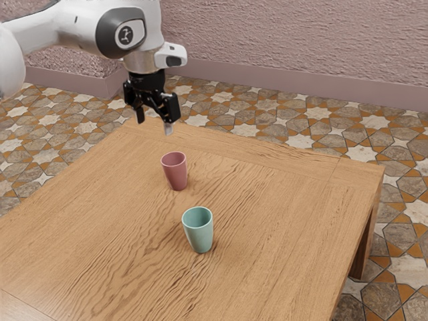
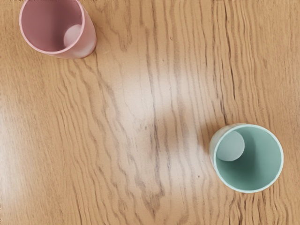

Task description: Place the left cup onto the right cup

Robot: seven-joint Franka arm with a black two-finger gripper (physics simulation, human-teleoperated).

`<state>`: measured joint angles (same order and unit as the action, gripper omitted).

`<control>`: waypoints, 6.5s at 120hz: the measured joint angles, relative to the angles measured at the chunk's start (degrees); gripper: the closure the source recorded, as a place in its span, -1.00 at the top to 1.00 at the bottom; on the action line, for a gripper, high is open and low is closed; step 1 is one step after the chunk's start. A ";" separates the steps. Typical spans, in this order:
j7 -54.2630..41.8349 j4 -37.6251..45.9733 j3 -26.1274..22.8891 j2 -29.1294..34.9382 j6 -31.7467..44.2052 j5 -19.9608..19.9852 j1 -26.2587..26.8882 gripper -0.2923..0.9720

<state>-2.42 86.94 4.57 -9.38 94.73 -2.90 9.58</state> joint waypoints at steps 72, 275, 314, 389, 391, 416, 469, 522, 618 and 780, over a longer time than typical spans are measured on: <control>-0.61 -8.29 -1.57 -14.23 3.67 2.63 -6.68 0.54; -2.86 -20.77 -15.70 -31.41 6.15 -1.56 -18.58 0.54; -2.86 -23.41 -18.46 -33.96 6.36 -5.24 -18.98 0.54; -2.56 -24.52 -22.08 -37.13 7.45 -9.06 -21.44 0.53; -2.55 -24.52 -22.09 -37.18 7.51 -9.11 -21.47 0.53; -2.41 -24.52 -24.14 -38.14 8.10 -11.06 -22.14 0.53; -2.20 -25.19 -25.62 -39.55 8.68 -13.95 -23.14 0.32; -2.11 -25.22 -25.51 -39.85 8.92 -14.31 -23.72 -0.03; -1.57 -25.22 -25.48 -39.91 8.99 -15.46 -23.82 -0.63; 3.03 -14.00 -21.62 -23.97 7.51 -11.35 -15.33 -0.70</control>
<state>0.61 72.94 -17.06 -33.35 102.24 -14.25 -5.74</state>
